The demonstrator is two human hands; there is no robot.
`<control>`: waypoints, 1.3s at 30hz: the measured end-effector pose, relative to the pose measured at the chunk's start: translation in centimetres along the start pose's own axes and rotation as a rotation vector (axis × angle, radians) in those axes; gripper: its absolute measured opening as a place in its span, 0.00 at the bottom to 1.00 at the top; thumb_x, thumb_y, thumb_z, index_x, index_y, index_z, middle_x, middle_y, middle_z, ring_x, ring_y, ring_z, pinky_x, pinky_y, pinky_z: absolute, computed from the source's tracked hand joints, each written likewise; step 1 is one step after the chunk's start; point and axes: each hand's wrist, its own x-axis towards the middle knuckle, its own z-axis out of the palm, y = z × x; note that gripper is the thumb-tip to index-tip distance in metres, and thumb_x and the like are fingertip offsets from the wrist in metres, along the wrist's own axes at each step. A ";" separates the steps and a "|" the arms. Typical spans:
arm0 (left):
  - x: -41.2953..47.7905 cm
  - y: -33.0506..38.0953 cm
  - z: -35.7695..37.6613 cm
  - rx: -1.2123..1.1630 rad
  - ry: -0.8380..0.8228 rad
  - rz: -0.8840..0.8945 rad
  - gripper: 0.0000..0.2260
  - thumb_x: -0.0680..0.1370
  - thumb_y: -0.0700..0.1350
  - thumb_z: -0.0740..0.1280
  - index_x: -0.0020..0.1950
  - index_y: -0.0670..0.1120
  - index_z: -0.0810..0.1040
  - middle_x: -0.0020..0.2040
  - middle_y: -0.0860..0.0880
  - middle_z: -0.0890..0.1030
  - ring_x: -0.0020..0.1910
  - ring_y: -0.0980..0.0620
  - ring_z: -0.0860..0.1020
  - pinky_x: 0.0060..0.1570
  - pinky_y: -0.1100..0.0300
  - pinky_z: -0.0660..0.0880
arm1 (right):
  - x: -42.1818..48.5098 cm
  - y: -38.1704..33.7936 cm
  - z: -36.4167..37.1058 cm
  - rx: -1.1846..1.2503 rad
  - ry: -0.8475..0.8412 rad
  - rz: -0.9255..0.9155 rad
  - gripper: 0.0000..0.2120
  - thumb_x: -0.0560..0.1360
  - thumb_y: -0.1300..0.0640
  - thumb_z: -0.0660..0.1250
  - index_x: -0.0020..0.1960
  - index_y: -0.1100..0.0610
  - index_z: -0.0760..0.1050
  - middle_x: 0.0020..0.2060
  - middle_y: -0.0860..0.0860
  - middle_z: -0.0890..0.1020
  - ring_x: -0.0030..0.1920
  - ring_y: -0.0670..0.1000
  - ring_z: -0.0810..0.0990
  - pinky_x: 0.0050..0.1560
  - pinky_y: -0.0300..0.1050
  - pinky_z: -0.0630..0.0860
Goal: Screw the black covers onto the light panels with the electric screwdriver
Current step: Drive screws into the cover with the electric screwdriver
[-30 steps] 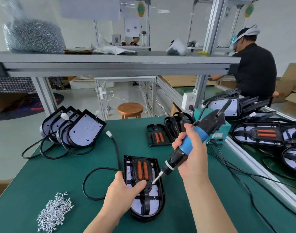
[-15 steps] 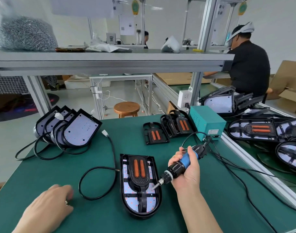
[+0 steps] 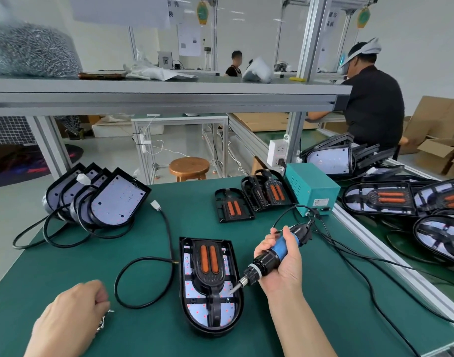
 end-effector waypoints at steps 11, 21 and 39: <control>-1.7 5.2 -1.4 -1.088 -0.119 -0.039 0.06 0.73 0.27 0.70 0.45 0.37 0.82 0.36 0.38 0.84 0.35 0.44 0.84 0.32 0.64 0.80 | -1.0 0.2 2.0 0.027 -0.057 -0.025 0.12 0.71 0.54 0.74 0.49 0.59 0.76 0.33 0.50 0.76 0.27 0.45 0.75 0.28 0.36 0.77; -4.5 11.6 -1.5 -1.520 -0.460 -0.174 0.04 0.76 0.27 0.65 0.44 0.31 0.79 0.32 0.37 0.81 0.25 0.50 0.81 0.23 0.66 0.76 | -3.8 2.4 6.3 -0.034 -0.137 -0.041 0.13 0.70 0.55 0.74 0.49 0.57 0.74 0.32 0.50 0.75 0.26 0.45 0.73 0.26 0.37 0.74; -5.4 13.1 -0.3 -1.633 -0.330 -0.156 0.05 0.75 0.24 0.63 0.44 0.30 0.77 0.32 0.37 0.83 0.27 0.48 0.83 0.27 0.64 0.79 | -3.6 2.9 7.7 -0.135 -0.040 -0.242 0.08 0.77 0.60 0.72 0.53 0.56 0.74 0.30 0.51 0.75 0.26 0.48 0.73 0.28 0.40 0.74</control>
